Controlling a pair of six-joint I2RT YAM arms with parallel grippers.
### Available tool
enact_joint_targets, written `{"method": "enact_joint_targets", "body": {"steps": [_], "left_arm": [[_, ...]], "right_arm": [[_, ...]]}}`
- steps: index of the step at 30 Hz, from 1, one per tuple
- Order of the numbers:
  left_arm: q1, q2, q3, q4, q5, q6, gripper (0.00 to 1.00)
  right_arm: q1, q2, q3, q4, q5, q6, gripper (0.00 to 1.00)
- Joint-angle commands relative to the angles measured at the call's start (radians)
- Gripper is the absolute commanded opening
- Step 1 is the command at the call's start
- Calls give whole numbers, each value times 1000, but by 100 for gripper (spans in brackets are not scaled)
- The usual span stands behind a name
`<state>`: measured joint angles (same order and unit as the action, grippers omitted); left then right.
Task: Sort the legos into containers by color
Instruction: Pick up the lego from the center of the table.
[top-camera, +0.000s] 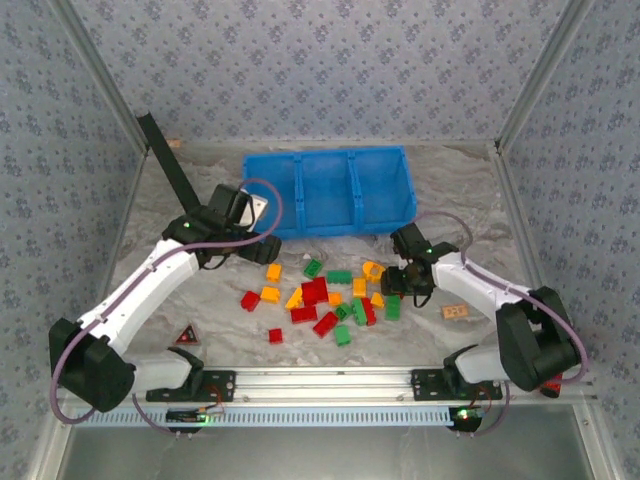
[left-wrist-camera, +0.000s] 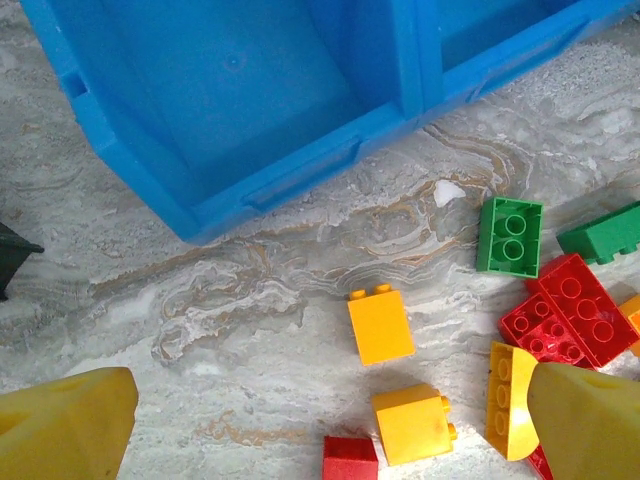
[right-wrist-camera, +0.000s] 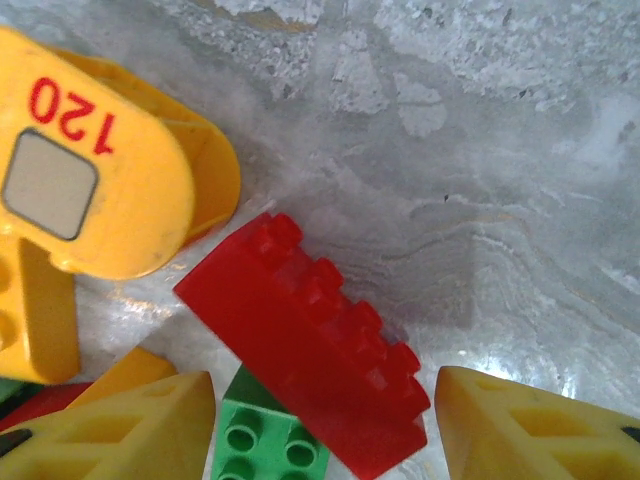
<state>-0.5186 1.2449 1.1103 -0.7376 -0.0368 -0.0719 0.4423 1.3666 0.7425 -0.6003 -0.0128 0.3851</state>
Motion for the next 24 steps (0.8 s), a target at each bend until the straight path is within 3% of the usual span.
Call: {"method": "enact_joint_targets", "body": {"steps": [1, 11, 24], "left_arm": [[-6, -25, 2, -28, 14, -9, 100], [-6, -24, 3, -36, 7, -11, 100], [-6, -38, 32, -120, -6, -21, 100]], "right_arm": [[-6, 36, 40, -21, 27, 0, 60], [-22, 128, 83, -15, 21, -38, 56], [-24, 165, 70, -57, -19, -26, 25]]}}
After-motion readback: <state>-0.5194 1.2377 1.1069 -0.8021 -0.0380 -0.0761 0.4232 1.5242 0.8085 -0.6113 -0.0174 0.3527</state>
